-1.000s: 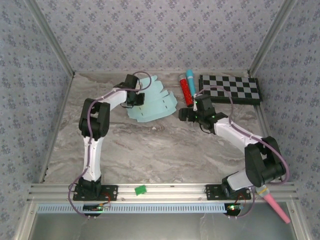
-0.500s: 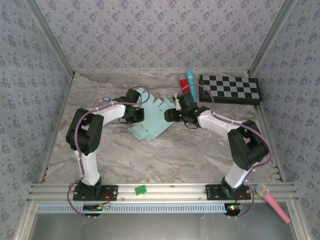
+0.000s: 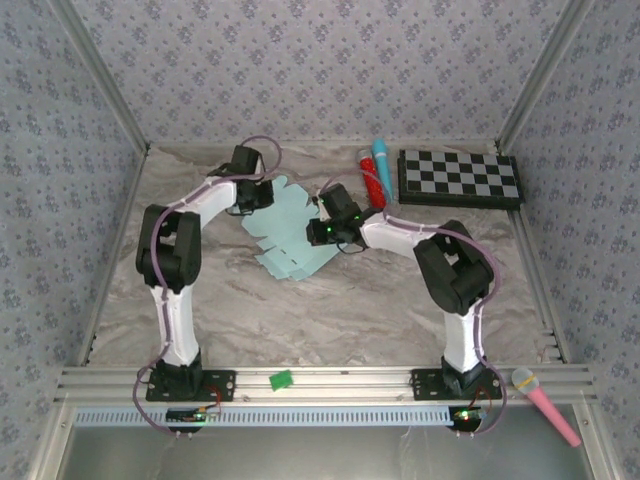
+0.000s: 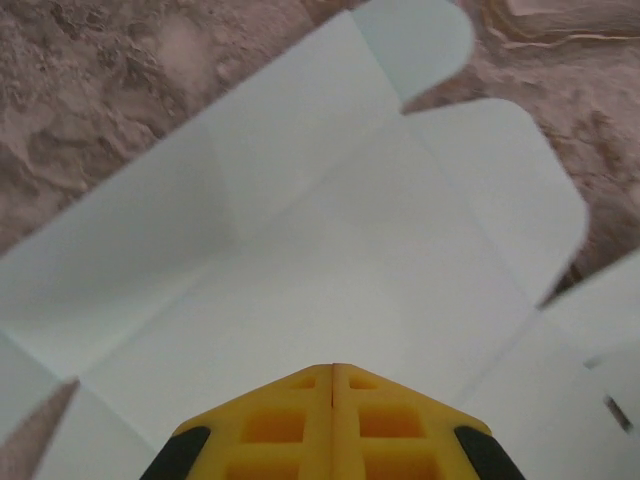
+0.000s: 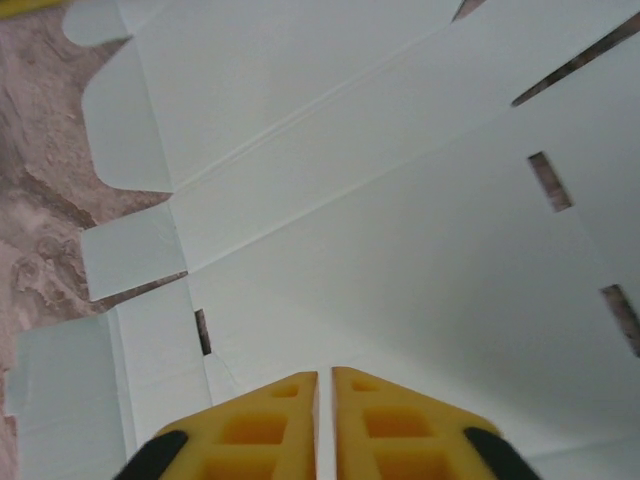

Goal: Fold the paper box

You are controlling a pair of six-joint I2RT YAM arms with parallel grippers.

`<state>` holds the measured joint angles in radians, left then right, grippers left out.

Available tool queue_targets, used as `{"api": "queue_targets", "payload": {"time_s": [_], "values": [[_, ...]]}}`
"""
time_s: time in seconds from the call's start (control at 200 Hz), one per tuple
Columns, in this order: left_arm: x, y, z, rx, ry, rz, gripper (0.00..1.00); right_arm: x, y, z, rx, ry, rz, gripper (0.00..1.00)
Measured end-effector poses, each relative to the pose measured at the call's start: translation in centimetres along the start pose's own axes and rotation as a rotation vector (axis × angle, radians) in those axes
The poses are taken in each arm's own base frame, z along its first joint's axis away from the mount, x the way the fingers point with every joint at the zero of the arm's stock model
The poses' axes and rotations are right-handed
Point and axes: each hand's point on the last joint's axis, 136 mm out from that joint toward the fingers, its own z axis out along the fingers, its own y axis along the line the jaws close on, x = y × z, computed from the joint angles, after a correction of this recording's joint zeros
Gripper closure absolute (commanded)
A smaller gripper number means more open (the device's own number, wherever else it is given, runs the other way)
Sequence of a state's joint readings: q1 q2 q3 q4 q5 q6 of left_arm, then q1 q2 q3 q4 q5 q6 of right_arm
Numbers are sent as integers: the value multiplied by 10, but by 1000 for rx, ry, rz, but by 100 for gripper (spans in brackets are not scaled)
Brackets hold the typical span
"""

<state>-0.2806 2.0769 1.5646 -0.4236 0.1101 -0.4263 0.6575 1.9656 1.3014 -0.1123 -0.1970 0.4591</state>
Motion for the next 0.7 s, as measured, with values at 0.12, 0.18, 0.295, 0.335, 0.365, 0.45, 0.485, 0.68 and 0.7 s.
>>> {"api": "queue_targets", "payload": {"time_s": [0.12, 0.18, 0.295, 0.335, 0.365, 0.45, 0.485, 0.68, 0.7], "values": [[0, 9, 26, -15, 40, 9, 100, 8, -6, 16, 11, 32, 26, 95], [6, 15, 36, -26, 65, 11, 100, 13, -10, 22, 20, 47, 36, 95], [7, 16, 36, -25, 67, 11, 100, 20, -16, 28, 35, 69, 53, 95], [8, 16, 35, -23, 62, 12, 100, 20, -17, 29, 38, 74, 58, 95], [11, 18, 34, -26, 64, 12, 100, 20, -17, 28, 40, 75, 60, 94], [21, 23, 27, -37, 64, 8, 100, 22, -20, 28, 49, 83, 64, 93], [28, 27, 23, -45, 68, 7, 100, 22, -21, 28, 54, 83, 66, 92], [72, 40, -3, -84, 92, -1, 100, 21, -31, 25, 88, 84, 73, 90], [79, 39, -6, -85, 98, 2, 100, 20, -32, 24, 92, 83, 75, 90]]}}
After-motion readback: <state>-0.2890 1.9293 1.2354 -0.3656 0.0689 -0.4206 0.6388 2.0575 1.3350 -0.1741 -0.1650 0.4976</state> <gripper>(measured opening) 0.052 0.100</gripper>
